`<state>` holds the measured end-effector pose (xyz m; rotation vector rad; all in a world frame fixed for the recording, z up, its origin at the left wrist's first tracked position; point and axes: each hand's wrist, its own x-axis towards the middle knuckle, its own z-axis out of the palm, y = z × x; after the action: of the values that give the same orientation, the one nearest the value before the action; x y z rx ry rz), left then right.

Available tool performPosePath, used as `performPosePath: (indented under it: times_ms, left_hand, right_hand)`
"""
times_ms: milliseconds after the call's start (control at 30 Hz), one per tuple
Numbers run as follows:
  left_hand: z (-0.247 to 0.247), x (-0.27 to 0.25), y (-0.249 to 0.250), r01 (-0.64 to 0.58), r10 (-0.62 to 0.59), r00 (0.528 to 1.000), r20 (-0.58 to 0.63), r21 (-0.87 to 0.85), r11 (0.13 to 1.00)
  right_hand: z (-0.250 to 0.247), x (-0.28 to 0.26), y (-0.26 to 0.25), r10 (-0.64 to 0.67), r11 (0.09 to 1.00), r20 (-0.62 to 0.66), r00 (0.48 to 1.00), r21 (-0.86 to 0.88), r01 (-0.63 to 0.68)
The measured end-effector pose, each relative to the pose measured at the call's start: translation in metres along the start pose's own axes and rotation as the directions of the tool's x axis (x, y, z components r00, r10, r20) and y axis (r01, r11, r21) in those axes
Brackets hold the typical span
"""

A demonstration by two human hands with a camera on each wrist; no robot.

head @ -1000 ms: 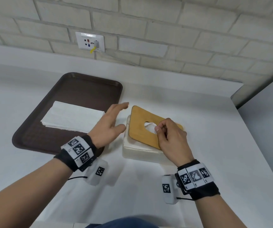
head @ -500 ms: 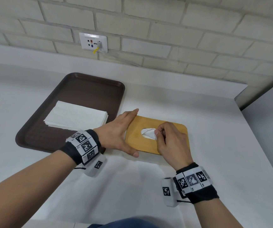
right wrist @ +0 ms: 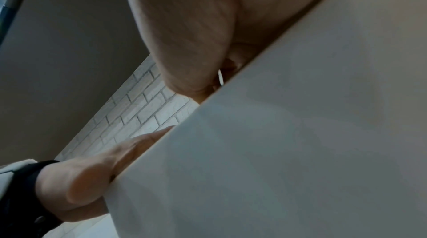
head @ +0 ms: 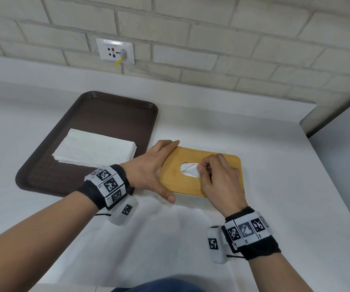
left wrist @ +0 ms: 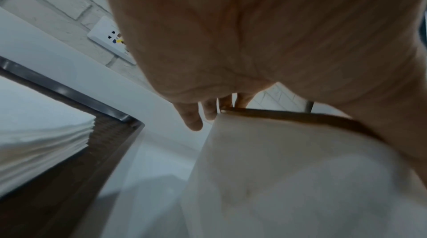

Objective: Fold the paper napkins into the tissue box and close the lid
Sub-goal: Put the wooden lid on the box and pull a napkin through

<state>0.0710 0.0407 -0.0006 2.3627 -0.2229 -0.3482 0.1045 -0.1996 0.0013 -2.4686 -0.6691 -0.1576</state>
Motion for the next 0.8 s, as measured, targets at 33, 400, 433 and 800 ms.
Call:
performPosePath:
  times_ms: [33, 400, 433, 800]
  left_hand:
    - [0.0005, -0.0005, -0.0010, 0.004, -0.004, 1.000, 0.004, 0.007, 1.000]
    - [0.0063, -0.0067, 0.0015, -0.019, 0.026, 0.998, -0.064, 0.107, 0.994]
    - [0.0067, -0.0077, 0.0018, -0.025, 0.034, 0.997, -0.066, 0.131, 0.991]
    - [0.0081, -0.0066, -0.0001, 0.008, -0.009, 1.000, 0.015, 0.109, 0.994]
  right_hand:
    - [0.0004, -0.0003, -0.0003, 0.001, 1.000, 0.001, 1.000, -0.001, -0.001]
    - [0.0041, -0.0014, -0.0009, 0.021, 0.999, 0.025, 0.999, -0.045, -0.020]
    - [0.0041, -0.0010, -0.0010, 0.025, 0.999, 0.030, 0.999, -0.043, -0.024]
    - [0.0069, -0.0031, -0.0008, 0.030, 0.999, 0.025, 0.999, -0.038, -0.029]
